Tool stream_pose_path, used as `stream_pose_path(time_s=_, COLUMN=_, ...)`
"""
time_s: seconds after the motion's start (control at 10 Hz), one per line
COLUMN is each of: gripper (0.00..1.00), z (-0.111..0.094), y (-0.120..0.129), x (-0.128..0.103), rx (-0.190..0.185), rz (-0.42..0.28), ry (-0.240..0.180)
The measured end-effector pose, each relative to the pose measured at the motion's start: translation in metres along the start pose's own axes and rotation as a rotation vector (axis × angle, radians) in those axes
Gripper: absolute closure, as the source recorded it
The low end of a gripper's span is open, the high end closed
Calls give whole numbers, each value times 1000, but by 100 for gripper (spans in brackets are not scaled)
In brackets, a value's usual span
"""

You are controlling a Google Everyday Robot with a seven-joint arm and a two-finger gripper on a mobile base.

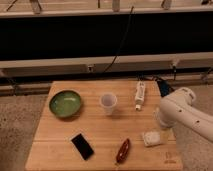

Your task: Place the white sponge in the ceramic cup

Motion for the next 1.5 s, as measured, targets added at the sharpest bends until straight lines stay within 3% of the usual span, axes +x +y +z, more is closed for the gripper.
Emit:
stream_pose_path(time_s=0.4, gripper=20, z=10, y=3, x=3, rx=-21, rz=-25, ry=-9)
stream_pose_path(time_s=0.9, gripper=20, z=44, y=11, x=7, rx=-37, rz=-21, ry=-55)
stream_pose_path(time_s=1.5, gripper=20, z=73, y=15, x=5, rx=-56, rz=-39, ry=-63)
